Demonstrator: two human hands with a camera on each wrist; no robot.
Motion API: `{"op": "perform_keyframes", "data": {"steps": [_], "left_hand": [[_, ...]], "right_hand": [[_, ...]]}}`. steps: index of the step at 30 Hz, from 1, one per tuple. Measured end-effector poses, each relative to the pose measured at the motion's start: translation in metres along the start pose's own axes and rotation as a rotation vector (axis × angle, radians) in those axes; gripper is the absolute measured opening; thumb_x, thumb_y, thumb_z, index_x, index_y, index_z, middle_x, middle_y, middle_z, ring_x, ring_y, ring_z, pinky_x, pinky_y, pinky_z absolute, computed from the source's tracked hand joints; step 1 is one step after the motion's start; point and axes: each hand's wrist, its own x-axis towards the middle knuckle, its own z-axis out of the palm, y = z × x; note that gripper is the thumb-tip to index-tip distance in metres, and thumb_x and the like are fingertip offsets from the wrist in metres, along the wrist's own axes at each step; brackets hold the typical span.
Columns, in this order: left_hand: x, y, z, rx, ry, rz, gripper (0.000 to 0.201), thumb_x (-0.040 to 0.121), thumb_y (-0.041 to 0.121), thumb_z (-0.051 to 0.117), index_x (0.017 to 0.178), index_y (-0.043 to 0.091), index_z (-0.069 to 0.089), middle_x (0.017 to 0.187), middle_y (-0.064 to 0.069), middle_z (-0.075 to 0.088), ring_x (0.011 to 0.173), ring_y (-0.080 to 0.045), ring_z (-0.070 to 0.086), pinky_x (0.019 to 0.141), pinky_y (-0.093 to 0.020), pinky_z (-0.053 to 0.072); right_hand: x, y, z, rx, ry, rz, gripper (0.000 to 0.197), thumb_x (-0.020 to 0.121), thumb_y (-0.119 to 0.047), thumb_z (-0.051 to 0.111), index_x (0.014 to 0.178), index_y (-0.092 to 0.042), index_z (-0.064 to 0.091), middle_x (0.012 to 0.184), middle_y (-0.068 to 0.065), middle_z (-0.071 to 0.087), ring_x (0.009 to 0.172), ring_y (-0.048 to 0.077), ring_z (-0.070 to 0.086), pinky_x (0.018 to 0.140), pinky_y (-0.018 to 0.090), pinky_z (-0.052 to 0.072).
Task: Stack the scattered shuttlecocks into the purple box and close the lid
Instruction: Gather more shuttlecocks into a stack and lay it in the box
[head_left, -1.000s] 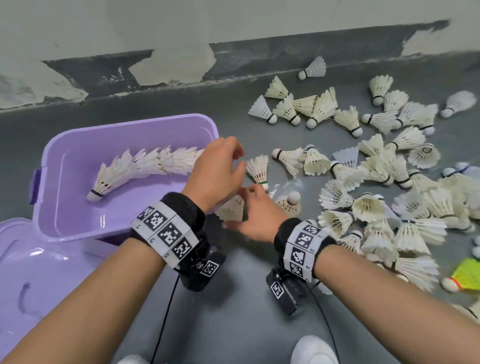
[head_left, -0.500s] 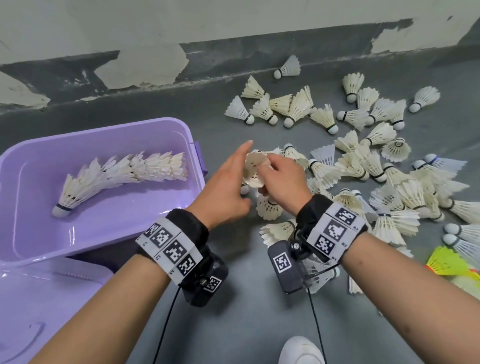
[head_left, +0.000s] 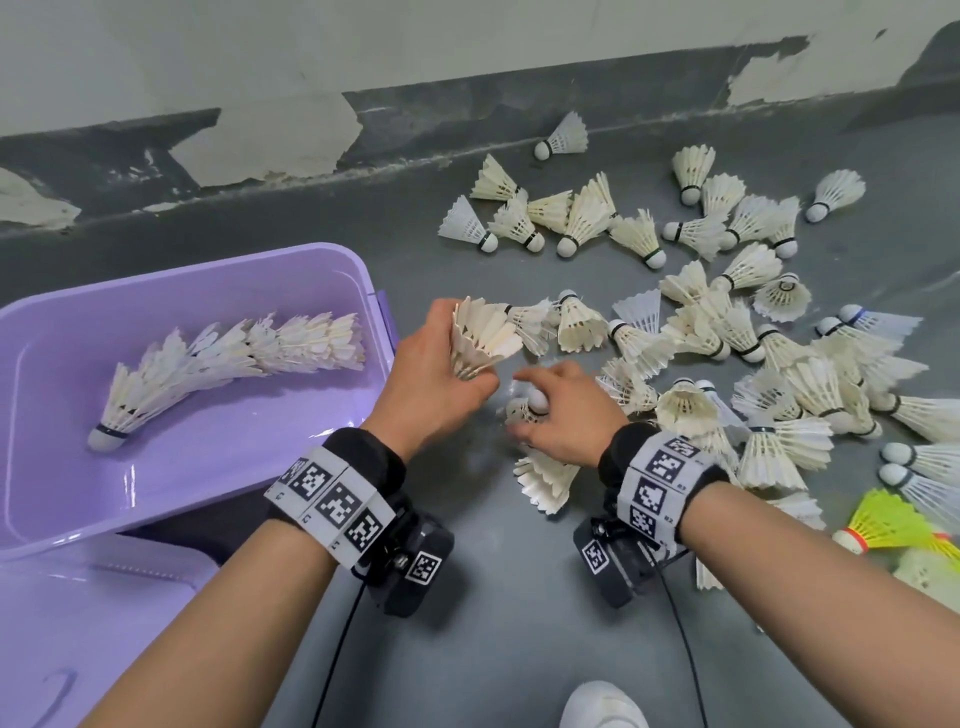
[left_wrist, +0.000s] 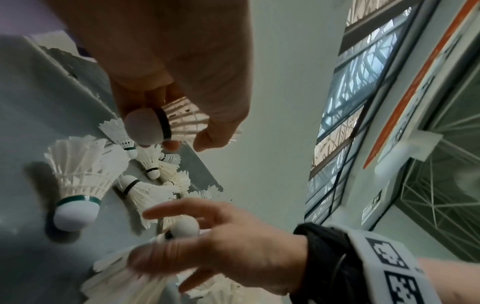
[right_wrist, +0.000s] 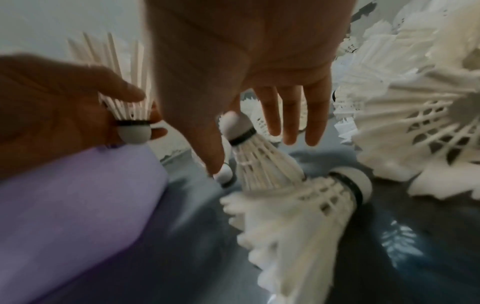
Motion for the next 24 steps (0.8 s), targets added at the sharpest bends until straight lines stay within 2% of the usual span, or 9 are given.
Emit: {"op": "perform_keyframes", "data": {"steps": [4, 6, 8, 11, 13, 15, 18, 20, 24], "left_hand": [[-0.001, -0.003, 0.002, 0.033, -0.023, 0.003, 0.049, 0.074, 0.014, 0.073, 0.106, 0.028, 0.038, 0.083, 0.018, 0.054, 0.074, 0.008, 0.052, 0.06, -0.001, 0.037], [0.001, -0.004, 0.003, 0.045, -0.026, -0.004, 0.049, 0.074, 0.015, 0.074, 0.106, 0.027, 0.039, 0.083, 0.017, 0.055, 0.074, 0.002, 0.054, 0.06, -0.001, 0.037], [0.001, -0.004, 0.004, 0.049, -0.035, -0.01, 0.048, 0.074, 0.017, 0.073, 0.107, 0.026, 0.039, 0.084, 0.014, 0.056, 0.076, -0.006, 0.055, 0.061, -0.002, 0.038], [0.001, -0.003, 0.005, 0.064, -0.05, -0.011, 0.051, 0.076, 0.017, 0.072, 0.115, 0.021, 0.04, 0.085, 0.012, 0.056, 0.077, -0.008, 0.054, 0.061, -0.002, 0.037], [0.001, -0.002, 0.005, 0.071, -0.06, -0.005, 0.056, 0.076, 0.016, 0.072, 0.122, 0.017, 0.039, 0.087, 0.01, 0.056, 0.076, -0.008, 0.054, 0.06, -0.004, 0.037], [0.001, -0.001, 0.005, 0.077, -0.068, -0.001, 0.059, 0.076, 0.017, 0.072, 0.125, 0.016, 0.038, 0.09, 0.007, 0.058, 0.078, -0.012, 0.055, 0.059, -0.011, 0.034], [0.002, -0.002, 0.005, 0.098, -0.079, -0.006, 0.049, 0.077, 0.017, 0.071, 0.114, 0.013, 0.039, 0.084, 0.005, 0.058, 0.074, -0.015, 0.055, 0.059, -0.019, 0.035], [0.003, -0.003, 0.005, 0.108, -0.072, -0.02, 0.042, 0.077, 0.019, 0.071, 0.101, 0.013, 0.037, 0.079, 0.007, 0.054, 0.068, -0.011, 0.053, 0.053, -0.014, 0.035], [0.002, -0.003, 0.004, 0.09, -0.081, -0.017, 0.046, 0.076, 0.018, 0.071, 0.104, 0.021, 0.035, 0.086, 0.006, 0.058, 0.076, -0.014, 0.057, 0.057, -0.015, 0.04]], "right_hand": [[0.002, 0.002, 0.004, 0.052, 0.119, 0.017, 0.038, 0.075, -0.033, 0.075, 0.109, -0.022, 0.061, 0.101, 0.002, 0.065, 0.09, 0.019, 0.06, 0.078, 0.025, 0.047], [0.003, 0.001, -0.004, 0.193, 0.247, 0.078, 0.032, 0.075, -0.032, 0.076, 0.095, -0.018, 0.056, 0.086, -0.002, 0.06, 0.074, 0.014, 0.054, 0.064, 0.021, 0.041], [0.006, -0.002, -0.017, 0.372, 0.412, 0.133, 0.035, 0.074, -0.034, 0.076, 0.089, -0.016, 0.05, 0.081, -0.003, 0.055, 0.071, 0.014, 0.051, 0.059, 0.022, 0.037], [0.013, -0.009, -0.042, 0.658, 0.56, 0.119, 0.033, 0.08, -0.038, 0.066, 0.106, -0.024, 0.05, 0.091, -0.002, 0.054, 0.084, 0.017, 0.057, 0.077, 0.032, 0.049], [0.014, -0.02, -0.055, 0.799, 0.546, 0.023, 0.036, 0.085, -0.044, 0.053, 0.121, -0.047, 0.047, 0.105, 0.001, 0.054, 0.092, 0.015, 0.059, 0.087, 0.038, 0.051], [0.011, -0.034, -0.059, 0.78, 0.488, -0.106, 0.041, 0.092, -0.041, 0.043, 0.128, -0.059, 0.04, 0.117, 0.001, 0.049, 0.095, 0.005, 0.055, 0.093, 0.03, 0.047], [0.002, -0.053, -0.051, 0.64, 0.419, -0.256, 0.041, 0.098, -0.029, 0.042, 0.133, -0.05, 0.043, 0.121, -0.002, 0.041, 0.084, -0.001, 0.052, 0.086, 0.013, 0.041], [-0.003, -0.058, -0.043, 0.55, 0.421, -0.346, 0.041, 0.097, -0.026, 0.045, 0.134, -0.044, 0.046, 0.124, -0.004, 0.039, 0.078, 0.002, 0.052, 0.086, 0.017, 0.042], [-0.006, -0.055, -0.042, 0.559, 0.468, -0.39, 0.034, 0.087, -0.028, 0.06, 0.12, -0.028, 0.048, 0.116, -0.006, 0.051, 0.098, 0.006, 0.053, 0.084, 0.024, 0.042]]}}
